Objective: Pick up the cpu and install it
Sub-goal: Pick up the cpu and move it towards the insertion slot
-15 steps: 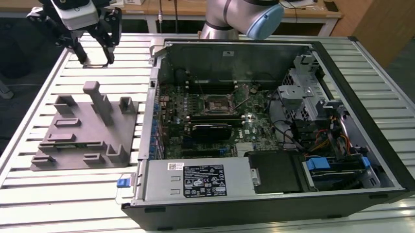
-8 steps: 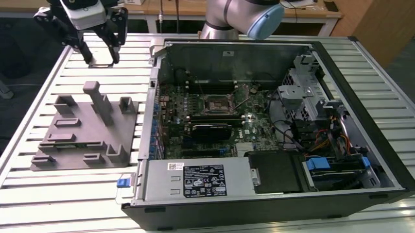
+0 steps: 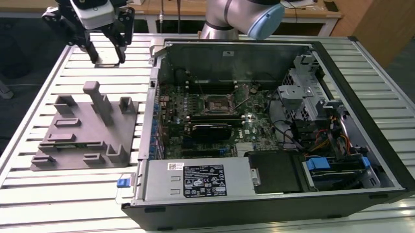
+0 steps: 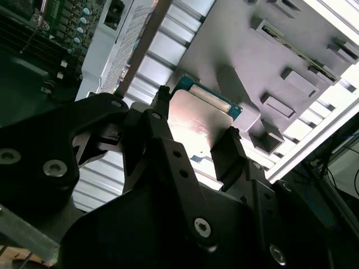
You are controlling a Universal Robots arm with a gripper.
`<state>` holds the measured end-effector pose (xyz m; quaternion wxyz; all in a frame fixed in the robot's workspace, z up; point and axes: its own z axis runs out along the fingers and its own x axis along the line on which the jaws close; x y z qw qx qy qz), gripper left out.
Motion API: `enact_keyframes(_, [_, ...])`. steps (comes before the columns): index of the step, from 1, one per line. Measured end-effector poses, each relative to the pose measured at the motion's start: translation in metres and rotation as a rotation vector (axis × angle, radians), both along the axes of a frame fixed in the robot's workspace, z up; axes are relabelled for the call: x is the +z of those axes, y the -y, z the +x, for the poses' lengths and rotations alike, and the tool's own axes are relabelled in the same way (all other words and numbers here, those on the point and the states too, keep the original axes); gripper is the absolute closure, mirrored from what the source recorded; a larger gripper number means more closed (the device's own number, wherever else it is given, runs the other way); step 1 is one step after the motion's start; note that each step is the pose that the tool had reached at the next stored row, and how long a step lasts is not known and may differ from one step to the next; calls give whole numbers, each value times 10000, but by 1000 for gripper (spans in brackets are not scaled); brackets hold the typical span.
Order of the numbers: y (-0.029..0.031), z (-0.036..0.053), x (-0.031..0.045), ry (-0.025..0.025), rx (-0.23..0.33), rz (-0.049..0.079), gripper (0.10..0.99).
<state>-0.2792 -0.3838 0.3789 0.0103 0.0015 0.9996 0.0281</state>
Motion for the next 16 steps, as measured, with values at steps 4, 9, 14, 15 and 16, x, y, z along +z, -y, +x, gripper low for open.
enact_keyframes(4, [-6,49,0,-1,0,-1,541])
enact_keyframes(9, [-12,114,0,-1,1,-1,541])
enact_keyframes(14, [-22,182,0,0,0,0,541])
enact_keyframes(15, [-25,199,0,0,0,0,541])
enact_keyframes(16, [-27,215,0,0,0,0,541])
